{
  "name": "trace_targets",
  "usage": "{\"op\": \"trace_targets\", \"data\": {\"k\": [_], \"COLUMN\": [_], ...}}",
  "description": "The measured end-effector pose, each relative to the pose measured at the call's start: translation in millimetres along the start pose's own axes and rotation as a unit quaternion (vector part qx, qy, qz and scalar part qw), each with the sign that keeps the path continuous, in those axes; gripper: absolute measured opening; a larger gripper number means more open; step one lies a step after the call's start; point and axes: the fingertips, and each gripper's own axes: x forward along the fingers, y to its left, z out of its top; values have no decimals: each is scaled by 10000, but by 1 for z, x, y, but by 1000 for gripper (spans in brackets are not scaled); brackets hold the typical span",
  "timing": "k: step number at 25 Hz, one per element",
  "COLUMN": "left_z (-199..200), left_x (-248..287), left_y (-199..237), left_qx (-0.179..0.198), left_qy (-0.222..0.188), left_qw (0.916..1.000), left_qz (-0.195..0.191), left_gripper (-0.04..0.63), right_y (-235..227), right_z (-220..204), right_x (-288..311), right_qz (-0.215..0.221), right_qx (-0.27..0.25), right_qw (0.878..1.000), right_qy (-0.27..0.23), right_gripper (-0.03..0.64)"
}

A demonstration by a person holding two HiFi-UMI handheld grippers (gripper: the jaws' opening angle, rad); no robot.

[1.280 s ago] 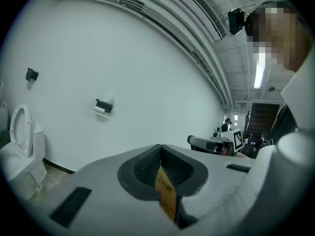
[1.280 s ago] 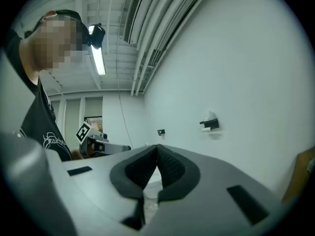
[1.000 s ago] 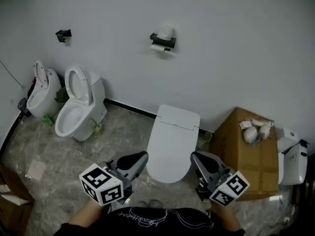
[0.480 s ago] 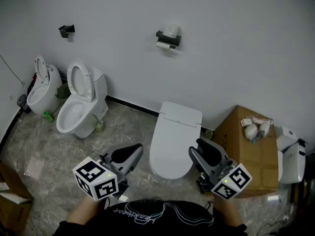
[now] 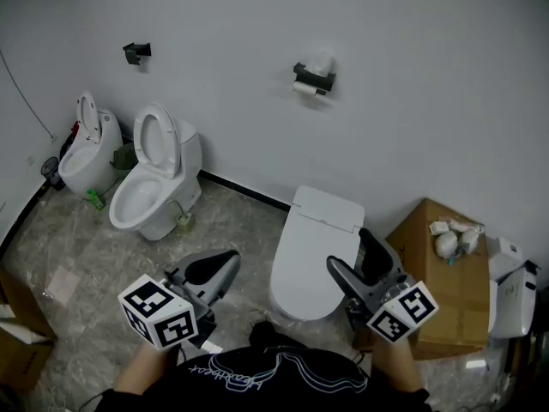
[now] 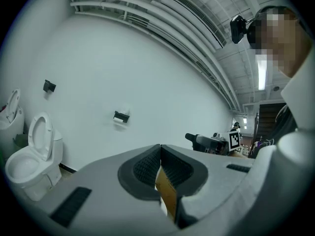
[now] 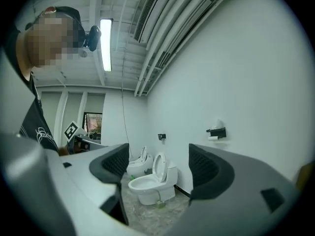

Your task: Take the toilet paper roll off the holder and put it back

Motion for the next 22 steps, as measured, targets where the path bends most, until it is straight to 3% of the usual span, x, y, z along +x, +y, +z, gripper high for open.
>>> {"op": "trace_targets", "data": {"k": [10,22], "left_z": [12,44], "left_x": [25,134], "left_y": [58,212], "left_qx": [-38,-144], "left_qy": [17,277], "left_qw": [9991,9985], "left_qz": [417,448], "left_gripper": [5,5], "right_y": [-43,-152], "right_z": [-11,-43], "right_x": [69,217], "right_qz": [178,79], "right_qx": [27,358], "right_qw": [9998,9992], "right_qy": [-42,152], "right_gripper": [422,440]}}
